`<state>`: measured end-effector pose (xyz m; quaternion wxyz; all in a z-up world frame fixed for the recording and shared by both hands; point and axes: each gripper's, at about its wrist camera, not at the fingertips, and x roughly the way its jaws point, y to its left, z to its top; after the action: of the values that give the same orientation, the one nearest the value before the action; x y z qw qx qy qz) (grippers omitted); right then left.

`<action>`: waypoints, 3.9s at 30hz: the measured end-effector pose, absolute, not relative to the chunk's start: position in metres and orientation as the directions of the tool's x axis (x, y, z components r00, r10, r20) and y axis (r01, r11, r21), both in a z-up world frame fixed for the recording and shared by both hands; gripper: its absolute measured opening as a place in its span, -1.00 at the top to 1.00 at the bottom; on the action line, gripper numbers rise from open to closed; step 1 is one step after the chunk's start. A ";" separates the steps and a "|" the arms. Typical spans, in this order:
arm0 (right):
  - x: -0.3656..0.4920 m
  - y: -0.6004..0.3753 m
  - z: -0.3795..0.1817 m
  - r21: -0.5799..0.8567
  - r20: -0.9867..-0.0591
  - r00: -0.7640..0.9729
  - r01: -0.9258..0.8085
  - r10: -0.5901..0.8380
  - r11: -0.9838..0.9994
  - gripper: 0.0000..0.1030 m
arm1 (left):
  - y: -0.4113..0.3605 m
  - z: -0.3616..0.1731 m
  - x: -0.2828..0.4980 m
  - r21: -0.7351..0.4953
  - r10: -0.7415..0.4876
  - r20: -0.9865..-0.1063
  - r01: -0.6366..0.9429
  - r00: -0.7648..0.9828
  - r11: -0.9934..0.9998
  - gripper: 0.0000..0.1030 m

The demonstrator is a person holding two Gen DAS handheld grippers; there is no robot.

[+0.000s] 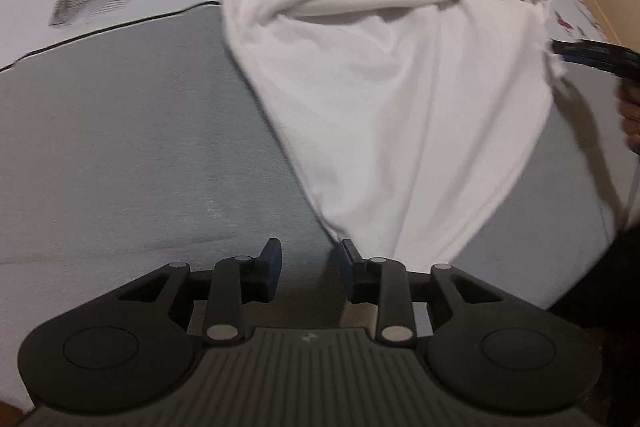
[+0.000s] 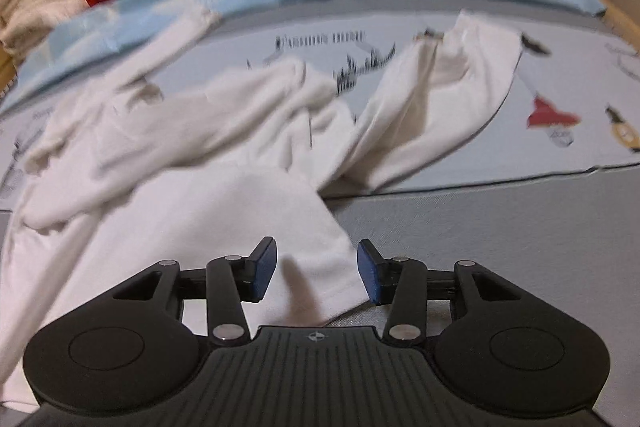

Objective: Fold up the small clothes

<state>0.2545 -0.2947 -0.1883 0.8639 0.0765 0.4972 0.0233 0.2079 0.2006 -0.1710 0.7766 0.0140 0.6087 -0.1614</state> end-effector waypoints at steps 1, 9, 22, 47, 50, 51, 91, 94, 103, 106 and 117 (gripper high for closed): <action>0.256 -0.293 -0.192 0.151 -0.858 0.501 0.032 0.115 0.988 0.10 | 0.199 -0.171 0.207 -0.186 -0.247 -0.947 0.274 0.206 0.943 0.32; 0.253 -0.289 -0.185 0.172 -0.848 0.501 -0.044 0.171 0.984 1.00 | 0.204 -0.153 0.210 -0.339 -0.388 -0.886 0.217 0.253 0.915 0.03; 0.158 -0.379 -0.101 0.271 -0.798 0.530 -0.107 0.285 0.957 1.00 | 0.175 -0.156 0.202 -0.168 -0.226 -0.936 0.224 0.269 0.960 0.91; 0.263 -0.318 -0.207 0.209 -0.841 0.488 -0.102 0.232 0.973 0.12 | 0.171 -0.179 0.207 -0.151 -0.196 -0.967 0.258 0.162 0.954 0.89; 0.263 -0.312 -0.204 0.170 -0.844 0.492 -0.138 0.216 0.976 0.90 | 0.169 -0.182 0.210 -0.128 -0.175 -0.970 0.261 0.165 0.957 0.88; 0.262 -0.313 -0.198 0.185 -0.836 0.497 -0.142 0.232 0.972 0.91 | 0.169 -0.181 0.211 -0.117 -0.165 -0.971 0.257 0.175 0.959 0.90; 0.139 -0.311 -0.187 0.116 -0.978 0.107 -0.425 0.177 0.898 0.29 | 0.111 -0.194 0.163 -0.033 -0.106 -0.989 0.541 0.103 0.840 0.35; 0.156 -0.316 -0.173 0.115 -0.957 0.198 -0.405 0.210 0.907 0.28 | 0.100 -0.192 0.162 0.012 -0.082 -0.989 0.605 0.127 0.796 0.33; 0.234 -0.384 -0.121 0.295 -0.742 0.630 0.000 0.229 0.955 0.36 | 0.119 -0.117 0.236 0.005 -0.083 -0.864 0.173 0.496 0.985 0.31; 0.269 -0.395 -0.127 0.317 -0.696 0.699 0.089 0.167 0.944 0.58 | 0.107 -0.108 0.263 0.048 0.007 -0.820 0.056 0.572 0.997 0.29; 0.390 -0.417 -0.182 0.318 -0.714 0.698 0.260 0.050 0.912 0.24 | 0.058 -0.107 0.314 0.078 0.092 -0.789 -0.049 0.607 0.996 0.28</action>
<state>0.3895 -0.4166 -0.1823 0.8992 0.2017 0.3840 -0.0584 0.3144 0.0584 -0.1068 0.8961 0.0242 0.4415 0.0395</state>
